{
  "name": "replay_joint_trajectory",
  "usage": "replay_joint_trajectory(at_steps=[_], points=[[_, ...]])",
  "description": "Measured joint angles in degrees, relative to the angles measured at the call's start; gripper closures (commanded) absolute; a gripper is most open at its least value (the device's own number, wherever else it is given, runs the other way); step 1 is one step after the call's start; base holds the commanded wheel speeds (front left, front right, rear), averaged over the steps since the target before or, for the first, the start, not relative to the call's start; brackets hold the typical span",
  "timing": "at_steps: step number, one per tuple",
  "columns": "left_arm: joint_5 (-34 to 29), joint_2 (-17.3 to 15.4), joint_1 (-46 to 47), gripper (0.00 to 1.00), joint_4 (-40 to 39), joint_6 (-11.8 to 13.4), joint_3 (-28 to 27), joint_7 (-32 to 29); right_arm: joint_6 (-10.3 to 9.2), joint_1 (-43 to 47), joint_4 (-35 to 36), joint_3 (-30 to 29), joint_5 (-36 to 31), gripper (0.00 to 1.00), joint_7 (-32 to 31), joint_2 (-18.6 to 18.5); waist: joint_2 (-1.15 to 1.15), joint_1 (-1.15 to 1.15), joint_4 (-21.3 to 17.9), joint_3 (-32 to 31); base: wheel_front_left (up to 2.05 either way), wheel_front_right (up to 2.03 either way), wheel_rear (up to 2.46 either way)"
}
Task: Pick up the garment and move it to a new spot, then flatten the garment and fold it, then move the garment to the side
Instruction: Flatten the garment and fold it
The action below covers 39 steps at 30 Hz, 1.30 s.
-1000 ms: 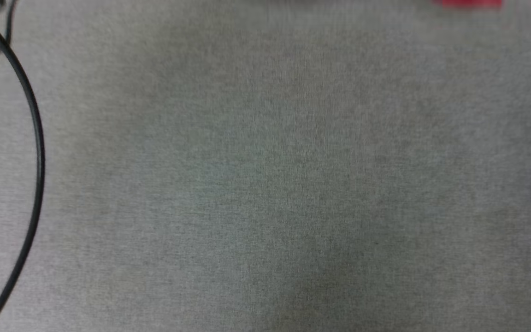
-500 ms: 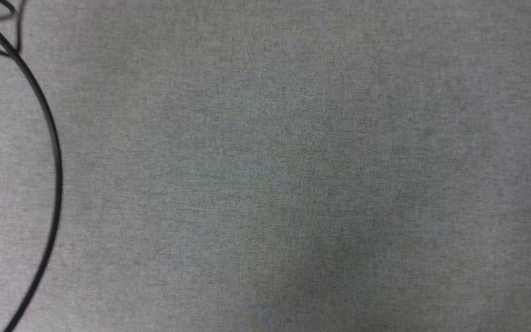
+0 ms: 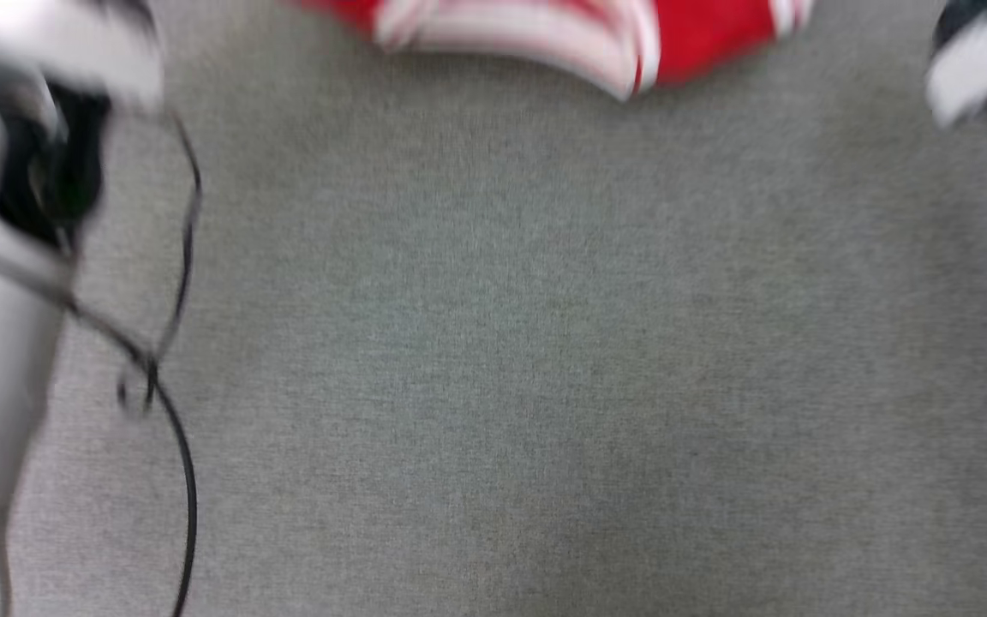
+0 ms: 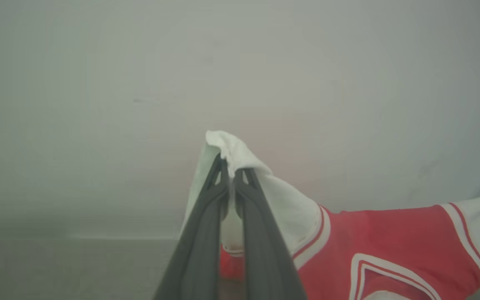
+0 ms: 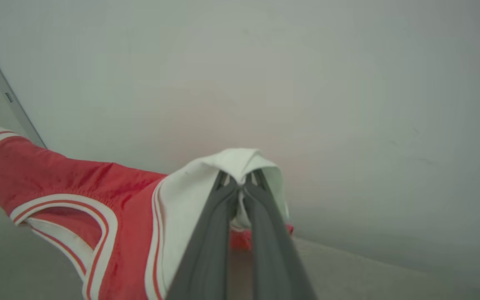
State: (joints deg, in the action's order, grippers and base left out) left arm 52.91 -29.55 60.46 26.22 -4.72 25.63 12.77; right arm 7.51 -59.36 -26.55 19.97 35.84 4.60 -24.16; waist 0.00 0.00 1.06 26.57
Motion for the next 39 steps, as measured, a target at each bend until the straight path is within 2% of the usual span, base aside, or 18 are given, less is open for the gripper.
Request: replay_joint_trajectory(at_steps=[9,22,28,39], points=[[2.4,-2.5,-25.8,1.00,-11.6,6.5,-0.7,1.3,0.01,21.8,6.7,-0.3,0.9,1.00,-0.1,-1.7,0.00,0.01,-0.3,-8.1,0.00,0.00,0.00],[6.7,-3.4,-53.8,1.00,-21.6,13.5,-1.8,1.9,0.00,51.5,14.7,-9.4,-0.3,1.00,-4.9,0.0,0.00,0.03,0.0,-19.6,0.00,0.00,0.00],[8.5,-2.8,-62.8,1.00,-23.1,15.3,-2.3,2.0,0.01,61.9,19.0,-14.2,-1.8,1.00,-8.6,2.0,0.00,0.02,0.1,-23.4,0.00,0.00,0.00],[9.9,-0.3,-74.3,1.00,-22.1,16.3,-3.5,2.1,0.02,76.8,21.7,-19.8,-3.7,1.00,-13.6,5.2,0.00,0.02,0.8,-27.0,0.00,0.00,0.00]])
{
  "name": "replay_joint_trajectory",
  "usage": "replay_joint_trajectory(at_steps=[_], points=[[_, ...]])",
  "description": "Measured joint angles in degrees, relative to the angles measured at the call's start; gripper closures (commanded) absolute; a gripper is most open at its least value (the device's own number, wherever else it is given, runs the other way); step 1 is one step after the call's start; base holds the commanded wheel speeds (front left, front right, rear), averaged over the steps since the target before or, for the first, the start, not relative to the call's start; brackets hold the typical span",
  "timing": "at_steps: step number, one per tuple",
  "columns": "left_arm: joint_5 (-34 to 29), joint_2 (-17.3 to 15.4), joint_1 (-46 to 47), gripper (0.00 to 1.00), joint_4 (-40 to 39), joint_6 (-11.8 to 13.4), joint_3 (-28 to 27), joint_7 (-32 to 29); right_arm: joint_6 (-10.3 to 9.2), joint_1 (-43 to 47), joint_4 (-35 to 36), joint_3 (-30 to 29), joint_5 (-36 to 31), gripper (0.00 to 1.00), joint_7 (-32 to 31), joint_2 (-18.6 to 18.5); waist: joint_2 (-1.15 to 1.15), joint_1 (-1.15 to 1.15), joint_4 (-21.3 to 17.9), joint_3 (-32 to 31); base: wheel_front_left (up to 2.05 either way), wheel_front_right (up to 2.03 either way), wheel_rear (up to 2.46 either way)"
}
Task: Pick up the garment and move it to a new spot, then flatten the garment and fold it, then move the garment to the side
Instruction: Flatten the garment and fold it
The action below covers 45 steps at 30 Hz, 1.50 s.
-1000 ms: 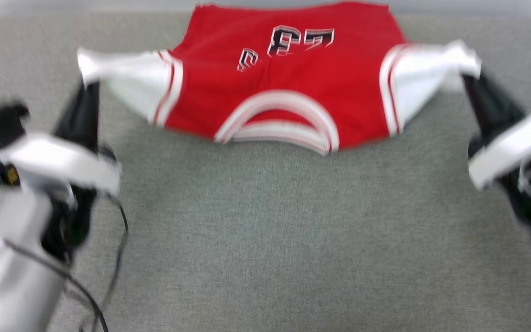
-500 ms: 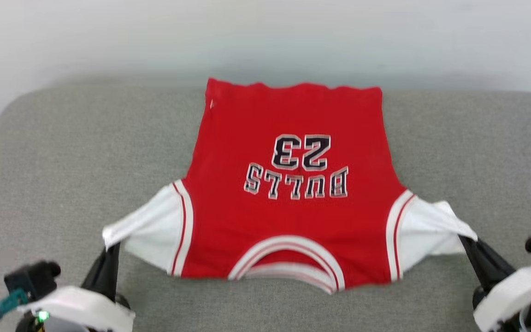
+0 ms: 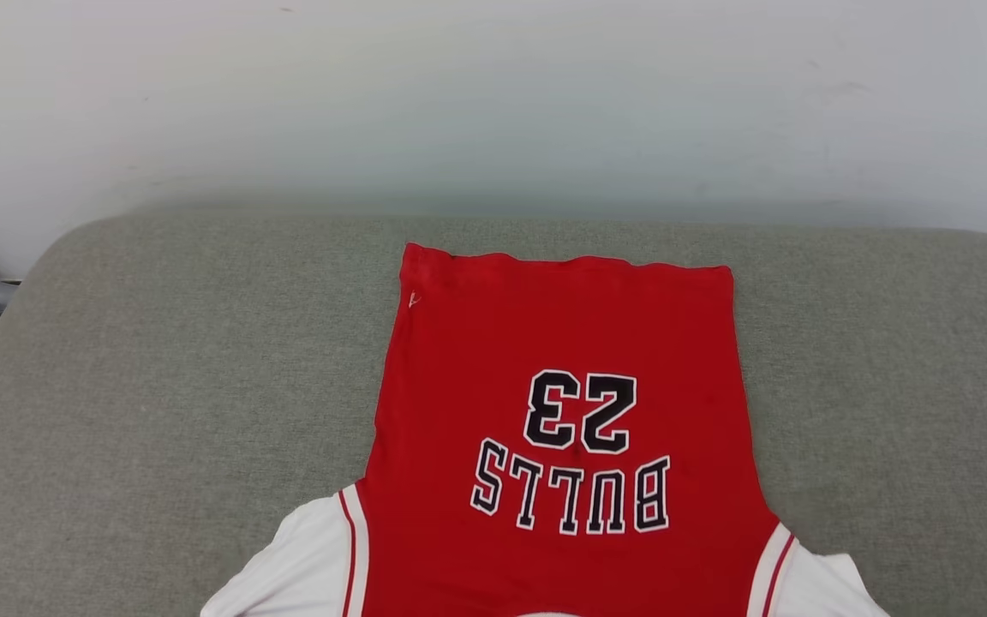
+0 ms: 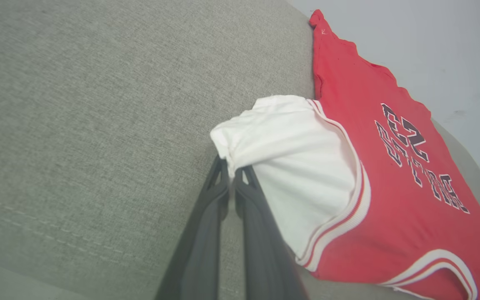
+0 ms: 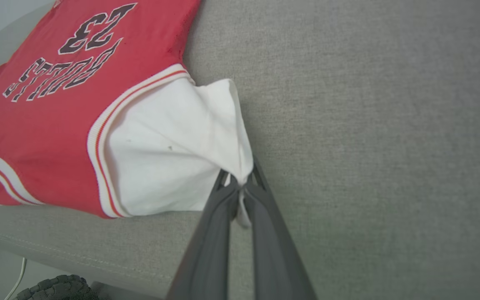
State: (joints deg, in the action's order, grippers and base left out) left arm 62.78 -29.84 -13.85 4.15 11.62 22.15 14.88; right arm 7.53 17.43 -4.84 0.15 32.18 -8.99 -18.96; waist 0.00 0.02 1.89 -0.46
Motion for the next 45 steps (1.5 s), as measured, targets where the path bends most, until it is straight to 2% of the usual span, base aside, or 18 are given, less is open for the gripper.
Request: replay_joint_trajectory(at_steps=[11,12,13,14,21,27,29,31,36,40,45], points=[[-1.8,2.1,0.4,1.00,2.8,-1.4,1.2,0.0,0.01,3.1,-0.5,-3.5,-0.2,1.00,-1.6,1.8,0.00,-0.01,1.7,-0.6,0.00,0.00,0.00],[-2.2,2.2,0.8,1.00,2.9,-1.5,1.4,0.0,0.00,2.9,-0.2,-3.6,-0.6,0.81,-1.6,1.9,0.00,-0.01,1.9,-0.6,0.00,0.00,0.00],[-2.6,2.4,1.2,1.00,3.0,-1.6,1.6,0.0,0.00,2.6,0.4,-3.8,-0.7,0.48,-1.6,2.3,0.00,-0.02,2.0,-0.6,0.00,0.00,0.00],[-2.8,2.7,1.5,1.00,3.0,-1.7,1.8,0.0,0.00,2.2,1.2,-4.1,-0.8,0.00,-1.6,2.7,0.00,-0.02,2.1,-0.5,0.00,0.00,0.00],[-4.9,3.9,3.3,1.00,2.1,-1.9,2.4,0.0,-0.01,-2.0,9.0,-8.5,-2.1,0.00,-1.7,2.4,0.00,-0.02,3.1,0.5,0.00,0.00,0.00],[-8.0,4.8,5.8,1.00,-0.6,-1.8,2.2,0.0,-0.01,-13.9,15.9,-11.8,-3.7,0.00,-5.3,-3.4,0.00,-0.02,3.7,3.6,0.00,0.00,0.00],[-9.2,5.2,7.4,1.00,-1.4,-1.9,2.1,0.0,-0.02,-19.6,16.4,-11.5,-3.8,0.00,-7.5,-5.6,0.00,-0.02,4.1,5.3,0.00,0.00,0.00],[-10.2,5.6,9.0,1.00,-2.3,-2.0,2.0,0.0,0.01,-25.4,16.6,-9.6,-6.0,0.00,-9.5,-9.3,0.00,-0.02,4.6,7.1,0.00,0.00,0.00],[-12.6,7.7,12.3,1.00,-3.8,-2.6,1.3,0.0,0.00,-39.6,14.9,-4.7,-6.0,0.00,-17.1,-13.3,0.00,-0.03,6.4,12.1,0.00,0.00,0.00],[-14.3,9.6,14.2,1.00,-4.2,-3.8,0.7,0.1,-0.01,-50.3,8.8,-0.6,-5.9,0.00,-26.0,-14.6,0.00,-0.03,8.1,16.1,0.00,0.00,0.00],[-16.2,11.9,15.9,1.00,-4.1,-5.4,0.2,0.1,-0.01,-60.1,-0.3,4.5,-6.0,0.00,-40.2,-16.0,0.00,-0.03,10.3,20.4,0.00,0.00,0.00]])
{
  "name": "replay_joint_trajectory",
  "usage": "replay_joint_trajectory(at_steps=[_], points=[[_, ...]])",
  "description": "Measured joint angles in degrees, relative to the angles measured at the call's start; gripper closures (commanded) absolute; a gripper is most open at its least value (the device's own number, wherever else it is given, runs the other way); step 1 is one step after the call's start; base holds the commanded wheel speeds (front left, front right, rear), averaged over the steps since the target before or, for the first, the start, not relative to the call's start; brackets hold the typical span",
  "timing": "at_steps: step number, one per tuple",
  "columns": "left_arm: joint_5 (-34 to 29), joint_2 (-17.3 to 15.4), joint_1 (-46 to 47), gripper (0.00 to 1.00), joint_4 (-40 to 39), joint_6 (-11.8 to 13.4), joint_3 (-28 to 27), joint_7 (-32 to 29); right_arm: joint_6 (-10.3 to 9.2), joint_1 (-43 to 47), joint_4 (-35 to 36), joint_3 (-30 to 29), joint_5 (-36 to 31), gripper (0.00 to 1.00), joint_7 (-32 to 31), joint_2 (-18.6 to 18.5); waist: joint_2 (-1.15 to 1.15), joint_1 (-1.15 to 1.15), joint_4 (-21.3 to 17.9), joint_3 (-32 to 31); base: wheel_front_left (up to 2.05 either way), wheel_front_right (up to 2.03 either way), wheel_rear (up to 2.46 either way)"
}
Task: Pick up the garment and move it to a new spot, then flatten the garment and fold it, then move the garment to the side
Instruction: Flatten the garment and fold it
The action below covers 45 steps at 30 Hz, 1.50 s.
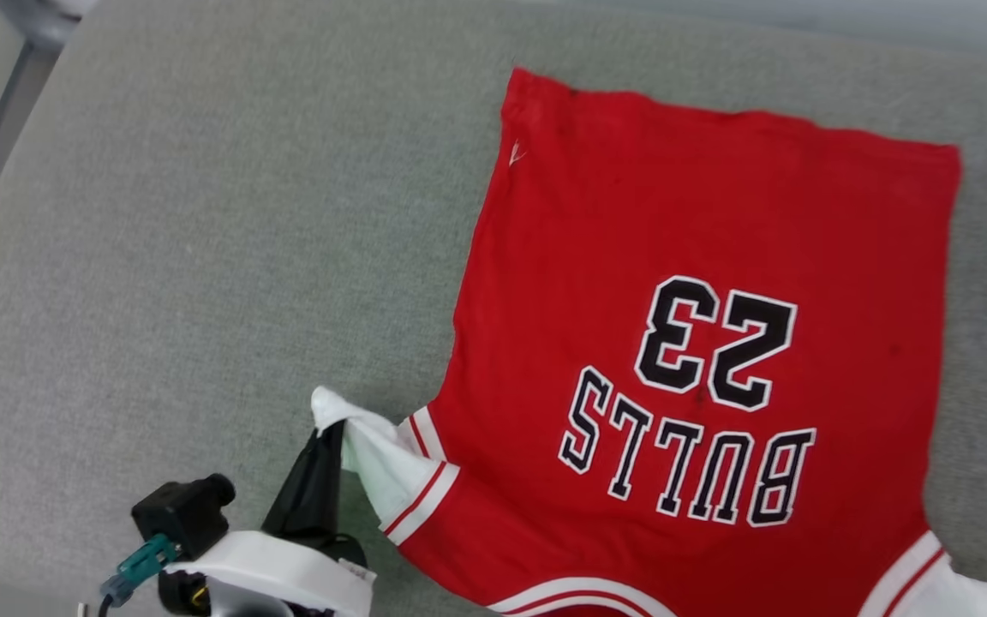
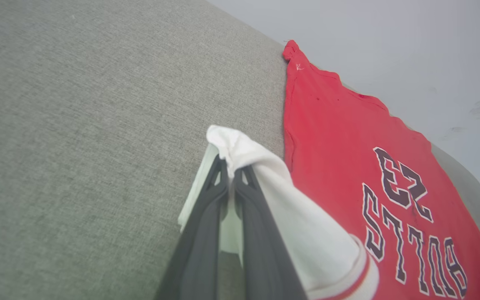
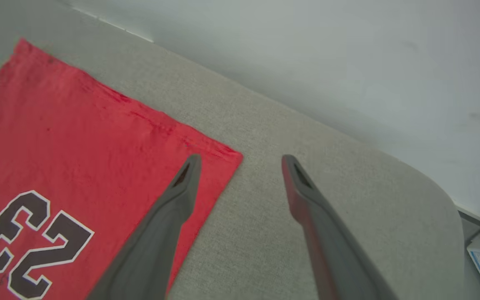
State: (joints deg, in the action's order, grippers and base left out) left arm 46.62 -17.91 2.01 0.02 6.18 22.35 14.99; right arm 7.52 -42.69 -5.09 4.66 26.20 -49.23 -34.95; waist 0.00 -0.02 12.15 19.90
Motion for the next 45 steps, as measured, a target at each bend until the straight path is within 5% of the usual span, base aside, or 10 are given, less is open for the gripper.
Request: replay_joint_trajectory(at_steps=[8,24,25,26,27,36,45], points=[[-1.7,3.1,3.1,1.00,1.4,-2.5,0.1,0.0,0.00,-8.5,-9.1,4.1,-0.3,0.00,-15.3,-0.9,0.00,0.00,2.8,6.0,0.00,0.00,0.00],[-4.7,8.6,7.9,1.00,5.4,-7.1,-0.7,0.1,-0.02,-9.9,-16.5,5.3,-3.3,0.00,-17.7,-2.1,0.00,0.03,6.3,13.4,0.00,0.00,0.00],[-4.7,8.6,7.9,1.00,5.4,-7.1,-0.7,0.1,-0.02,-9.9,-16.5,5.3,-3.3,0.06,-17.7,-2.1,0.00,0.03,6.3,13.4,0.00,0.00,0.00],[-5.1,9.1,7.9,1.00,5.9,-7.4,-1.0,0.1,-0.02,-9.7,-16.7,5.2,-3.2,0.87,-17.0,-2.3,0.00,0.03,6.2,13.3,0.00,0.00,0.00],[-5.1,9.2,7.9,1.00,6.1,-7.6,-1.1,0.1,-0.02,-9.7,-16.9,5.2,-3.2,1.00,-16.5,-2.3,0.00,0.03,6.2,13.1,0.00,0.00,0.00],[-6.1,9.0,6.3,1.00,7.8,-7.7,-2.9,0.1,0.01,-9.2,-18.6,5.9,-0.6,1.00,-8.0,-0.2,0.00,0.02,4.4,8.9,0.00,0.00,0.00],[-6.0,6.7,1.7,1.00,7.0,-5.6,-4.4,-0.8,0.01,-0.9,-13.5,9.3,7.0,1.00,0.5,-3.4,0.00,0.02,1.3,0.8,0.00,0.00,0.00]])
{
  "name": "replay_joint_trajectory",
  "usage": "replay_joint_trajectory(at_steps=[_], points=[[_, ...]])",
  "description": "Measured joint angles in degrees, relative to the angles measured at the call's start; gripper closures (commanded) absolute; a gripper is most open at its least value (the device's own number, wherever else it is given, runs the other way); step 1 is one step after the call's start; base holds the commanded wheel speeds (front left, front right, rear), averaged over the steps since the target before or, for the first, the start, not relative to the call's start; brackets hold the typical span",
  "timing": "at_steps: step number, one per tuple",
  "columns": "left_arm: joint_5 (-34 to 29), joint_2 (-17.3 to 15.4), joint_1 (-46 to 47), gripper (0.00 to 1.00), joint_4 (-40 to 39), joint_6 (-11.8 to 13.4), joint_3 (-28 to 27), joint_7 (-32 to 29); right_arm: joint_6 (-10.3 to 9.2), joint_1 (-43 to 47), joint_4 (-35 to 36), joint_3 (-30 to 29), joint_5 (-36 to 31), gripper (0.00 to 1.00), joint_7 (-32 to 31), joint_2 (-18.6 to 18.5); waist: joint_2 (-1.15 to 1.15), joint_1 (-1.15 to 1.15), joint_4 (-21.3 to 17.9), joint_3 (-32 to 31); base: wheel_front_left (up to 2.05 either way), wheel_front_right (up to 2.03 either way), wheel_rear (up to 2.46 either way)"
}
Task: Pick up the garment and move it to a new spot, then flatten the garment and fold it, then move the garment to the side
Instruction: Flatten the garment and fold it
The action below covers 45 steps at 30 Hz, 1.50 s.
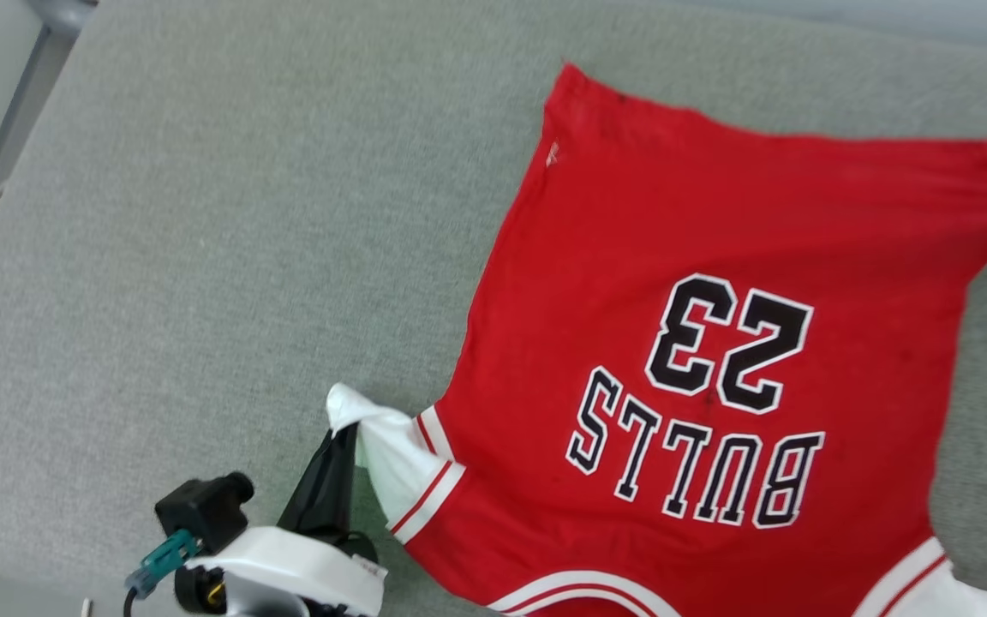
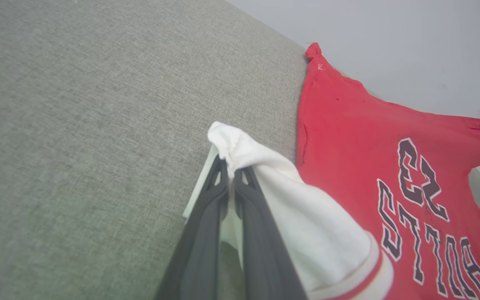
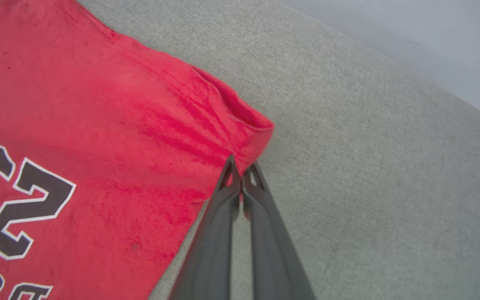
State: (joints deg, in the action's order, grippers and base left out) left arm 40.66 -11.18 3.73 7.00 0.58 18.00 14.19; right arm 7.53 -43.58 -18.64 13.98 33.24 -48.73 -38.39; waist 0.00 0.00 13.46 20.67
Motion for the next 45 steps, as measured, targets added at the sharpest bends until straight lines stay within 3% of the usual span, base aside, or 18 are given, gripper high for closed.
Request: replay_joint_trajectory(at_steps=[7,16,25,32,33,34,45], points=[[1.0,-1.8,-5.4,1.00,-1.1,2.1,-1.3,-1.1,0.00,13.7,6.7,-0.6,5.1,1.00,4.4,-2.9,0.00,0.00,-3.0,-6.8,0.00,0.00,0.00],[1.9,-3.3,-10.4,1.00,-2.2,4.0,-2.5,-1.7,0.00,34.8,13.7,-6.3,7.8,1.00,5.6,-3.8,0.00,0.00,-7.7,-12.9,0.00,0.00,0.00],[2.1,-4.2,-11.7,1.00,-2.8,4.5,-2.7,-2.0,0.00,53.5,16.2,-11.2,7.9,1.00,3.7,0.6,0.00,0.00,-10.4,-15.0,0.00,0.00,0.00],[2.2,-4.3,-11.7,1.00,-2.8,4.7,-2.5,-2.3,0.00,60.3,14.6,-12.6,6.9,1.00,3.0,4.3,0.00,0.00,-10.4,-14.8,0.00,0.00,0.00],[2.2,-4.3,-11.7,1.00,-2.8,4.7,-2.4,-2.3,0.00,60.3,14.5,-13.3,6.7,0.65,3.6,4.9,0.00,0.00,-10.4,-14.8,0.00,0.00,0.00],[2.2,-4.4,-11.7,1.00,-2.8,4.7,-2.4,-2.3,0.00,60.2,14.7,-13.6,6.4,0.00,4.2,5.3,0.00,0.00,-10.4,-14.9,0.00,0.00,0.00],[2.2,-4.7,-11.8,1.00,-3.3,5.1,-2.1,-2.5,-0.02,50.3,25.3,-19.3,4.9,0.00,9.6,5.8,0.00,0.00,-9.8,-16.0,0.00,0.00,0.00]])
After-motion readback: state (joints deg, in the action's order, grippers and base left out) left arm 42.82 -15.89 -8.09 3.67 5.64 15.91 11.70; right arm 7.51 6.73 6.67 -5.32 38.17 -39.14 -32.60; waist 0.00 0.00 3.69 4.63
